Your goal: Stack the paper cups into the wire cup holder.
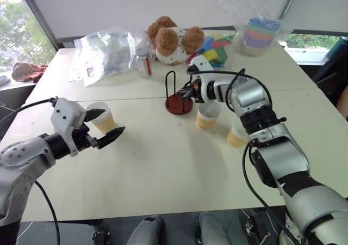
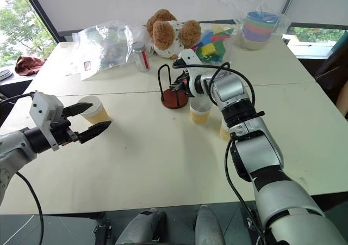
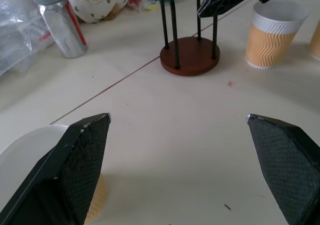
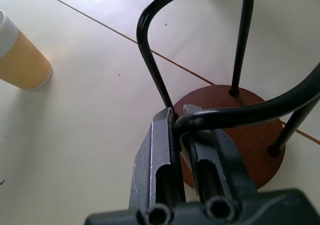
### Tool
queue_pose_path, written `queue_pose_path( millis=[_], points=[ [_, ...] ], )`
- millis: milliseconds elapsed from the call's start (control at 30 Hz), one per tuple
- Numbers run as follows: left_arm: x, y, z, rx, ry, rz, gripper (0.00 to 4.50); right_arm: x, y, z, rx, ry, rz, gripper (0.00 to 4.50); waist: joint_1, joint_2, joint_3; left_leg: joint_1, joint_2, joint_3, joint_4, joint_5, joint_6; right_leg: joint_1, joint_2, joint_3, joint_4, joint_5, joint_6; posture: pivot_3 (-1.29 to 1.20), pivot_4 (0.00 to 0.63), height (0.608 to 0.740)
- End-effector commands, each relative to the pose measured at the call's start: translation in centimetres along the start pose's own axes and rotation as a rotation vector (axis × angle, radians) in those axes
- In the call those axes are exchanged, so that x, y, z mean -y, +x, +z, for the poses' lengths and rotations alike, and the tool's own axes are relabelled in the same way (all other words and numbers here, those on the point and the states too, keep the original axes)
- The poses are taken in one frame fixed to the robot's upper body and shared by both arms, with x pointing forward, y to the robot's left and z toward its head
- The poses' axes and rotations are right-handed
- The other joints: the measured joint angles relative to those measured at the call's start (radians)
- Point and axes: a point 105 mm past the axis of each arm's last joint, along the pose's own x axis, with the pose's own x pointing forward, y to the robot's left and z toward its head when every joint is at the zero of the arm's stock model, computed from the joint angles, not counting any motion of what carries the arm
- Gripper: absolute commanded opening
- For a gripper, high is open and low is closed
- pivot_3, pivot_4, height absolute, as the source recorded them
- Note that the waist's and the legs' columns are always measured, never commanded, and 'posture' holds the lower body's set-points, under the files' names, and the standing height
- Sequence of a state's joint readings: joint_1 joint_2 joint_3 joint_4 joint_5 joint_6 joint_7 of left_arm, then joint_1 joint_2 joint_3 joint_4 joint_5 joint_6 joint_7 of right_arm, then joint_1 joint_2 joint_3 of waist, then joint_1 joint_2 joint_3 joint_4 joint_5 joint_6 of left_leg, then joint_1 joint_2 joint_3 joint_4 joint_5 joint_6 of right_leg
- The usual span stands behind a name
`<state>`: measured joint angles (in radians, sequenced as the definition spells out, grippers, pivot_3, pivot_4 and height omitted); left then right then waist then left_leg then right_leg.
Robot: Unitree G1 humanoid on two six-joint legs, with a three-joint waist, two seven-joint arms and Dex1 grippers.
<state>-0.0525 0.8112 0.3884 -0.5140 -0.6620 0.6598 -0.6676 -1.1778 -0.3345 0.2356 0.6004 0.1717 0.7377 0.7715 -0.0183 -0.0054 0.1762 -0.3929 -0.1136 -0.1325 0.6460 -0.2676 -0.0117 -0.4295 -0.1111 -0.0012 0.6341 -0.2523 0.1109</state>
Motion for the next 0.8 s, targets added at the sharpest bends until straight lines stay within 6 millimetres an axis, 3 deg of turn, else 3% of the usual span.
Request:
queue_pose_path(
  millis=[33, 133, 233, 300, 433, 633, 800],
  points=[
    [-0.3, -0.3, 0.8, 0.027, 0.037, 0.01, 4.5, -1.5, -1.4, 4.2, 0.14, -0.169, 0.059, 0.04, 0.0, 0.0, 0.0, 0.0, 0.0, 0.0, 0.0, 0.0, 0.0, 0.0, 0.0, 0.0, 0.0, 0.0, 0.0, 0.0, 0.15, 0.74],
    [-0.8, -0.8, 0.6, 0.006, 0.04, 0.007, 4.5, -3.4, -2.4, 5.4, 0.212, -0.236, 0.15, 0.04, -0.003, 0.0, 0.0, 0.0, 0.0, 0.0, 0.0, 0.0, 0.0, -0.001, 0.001, 0.0, 0.0, 0.0, 0.0, 0.0, 0.15, 0.74],
    [-1.2, -1.6, 0.7, -0.02, 0.049, -0.007, 4.5, -5.6, -3.2, 5.3, 0.228, -0.271, 0.245, 0.04, -0.002, 0.0, 0.0, 0.0, 0.001, 0.0, 0.0, -0.001, -0.001, -0.001, 0.002, 0.0, 0.001, 0.0, 0.0, 0.0, 0.15, 0.74],
    [-1.1, -2.2, 1.1, -0.034, 0.058, -0.037, 4.5, -7.4, -3.8, 4.3, 0.222, -0.277, 0.315, 0.04, -0.001, 0.0, 0.0, 0.0, 0.002, 0.0, 0.0, -0.001, -0.001, -0.001, 0.003, 0.0, 0.001, 0.0, 0.0, 0.0, 0.15, 0.74],
    [1.1, -3.3, 1.9, -0.105, 0.043, -0.19, 4.5, -9.7, -4.4, 1.1, 0.152, -0.247, 0.392, 0.04, 0.005, 0.0, 0.0, 0.0, 0.002, 0.0, 0.0, -0.001, -0.001, 0.0, 0.002, 0.001, 0.0, 0.0, 0.0, 0.0, 0.15, 0.74],
    [0.8, -3.4, 2.4, -0.105, 0.069, -0.187, 4.5, -11.0, -4.7, -0.6, 0.11, -0.212, 0.422, 0.04, 0.001, 0.0, 0.0, 0.001, 0.002, 0.0, 0.001, -0.002, 0.0, 0.0, 0.003, 0.001, 0.002, 0.001, -0.001, 0.0, 0.15, 0.74],
    [0.8, -2.5, 2.5, -0.085, 0.068, -0.188, 4.5, -10.5, -3.9, -2.0, 0.049, -0.208, 0.362, 0.04, 0.003, 0.0, 0.0, 0.001, 0.005, 0.0, 0.001, -0.001, 0.0, 0.0, 0.006, 0.001, 0.002, 0.001, -0.002, 0.0, 0.15, 0.74]
  ],
)
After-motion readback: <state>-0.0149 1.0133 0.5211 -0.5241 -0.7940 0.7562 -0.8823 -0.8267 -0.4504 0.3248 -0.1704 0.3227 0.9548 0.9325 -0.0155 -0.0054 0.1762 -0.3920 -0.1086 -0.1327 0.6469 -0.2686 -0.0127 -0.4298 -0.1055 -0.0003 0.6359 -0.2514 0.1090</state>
